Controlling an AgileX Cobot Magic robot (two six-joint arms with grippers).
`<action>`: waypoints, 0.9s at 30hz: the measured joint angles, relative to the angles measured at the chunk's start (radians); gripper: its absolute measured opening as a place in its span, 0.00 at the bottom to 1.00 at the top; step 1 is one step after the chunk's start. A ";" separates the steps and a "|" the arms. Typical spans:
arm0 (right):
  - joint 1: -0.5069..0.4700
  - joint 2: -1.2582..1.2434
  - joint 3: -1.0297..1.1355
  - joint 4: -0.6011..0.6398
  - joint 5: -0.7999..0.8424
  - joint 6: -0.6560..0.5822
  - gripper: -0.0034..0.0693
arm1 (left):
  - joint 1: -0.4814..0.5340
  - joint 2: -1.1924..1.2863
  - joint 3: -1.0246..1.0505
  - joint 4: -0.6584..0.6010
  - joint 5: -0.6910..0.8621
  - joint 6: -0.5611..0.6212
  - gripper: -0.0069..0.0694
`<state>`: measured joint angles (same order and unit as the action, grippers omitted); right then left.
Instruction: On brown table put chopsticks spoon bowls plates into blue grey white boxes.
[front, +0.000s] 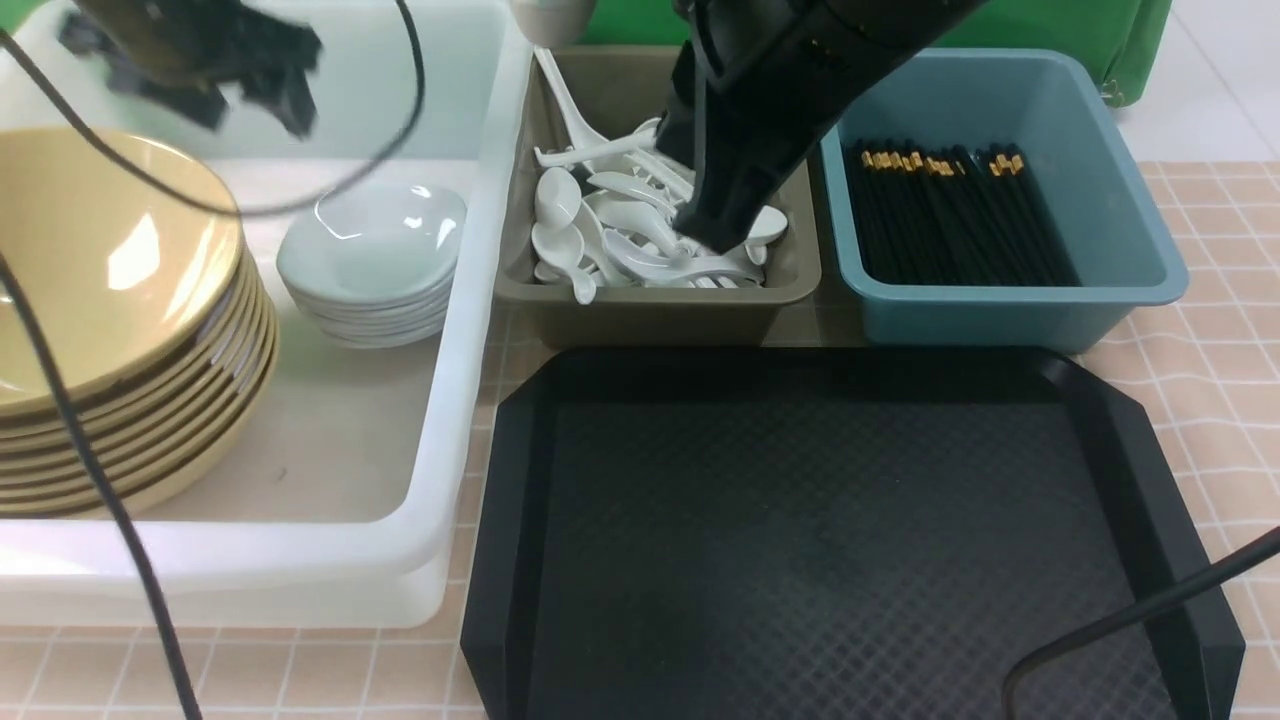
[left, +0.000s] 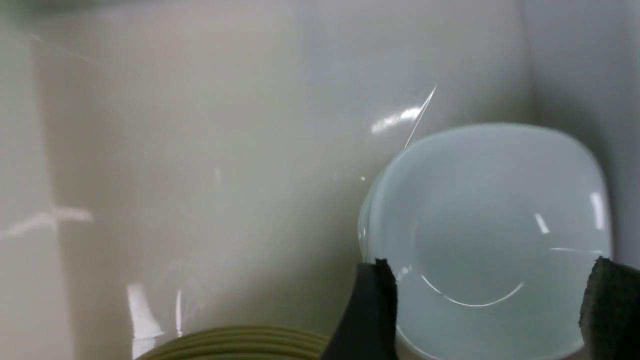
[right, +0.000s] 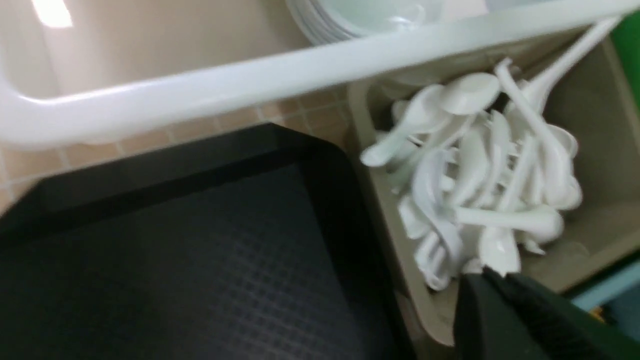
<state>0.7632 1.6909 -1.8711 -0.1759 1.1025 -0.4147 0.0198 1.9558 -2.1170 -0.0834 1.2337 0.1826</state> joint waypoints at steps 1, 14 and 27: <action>0.000 -0.003 0.000 -0.020 0.000 0.015 0.16 | 0.000 -0.020 -0.008 0.000 0.002 -0.001 0.71; 0.000 -0.253 0.080 -0.078 0.121 0.205 0.17 | 0.000 -0.635 0.386 0.139 0.004 -0.110 0.27; 0.000 -0.704 0.670 -0.064 -0.323 0.289 0.17 | 0.000 -1.285 1.273 0.139 -0.357 -0.128 0.10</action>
<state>0.7632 0.9871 -1.2008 -0.2403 0.7797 -0.1261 0.0198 0.6712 -0.8435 0.0554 0.8771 0.0548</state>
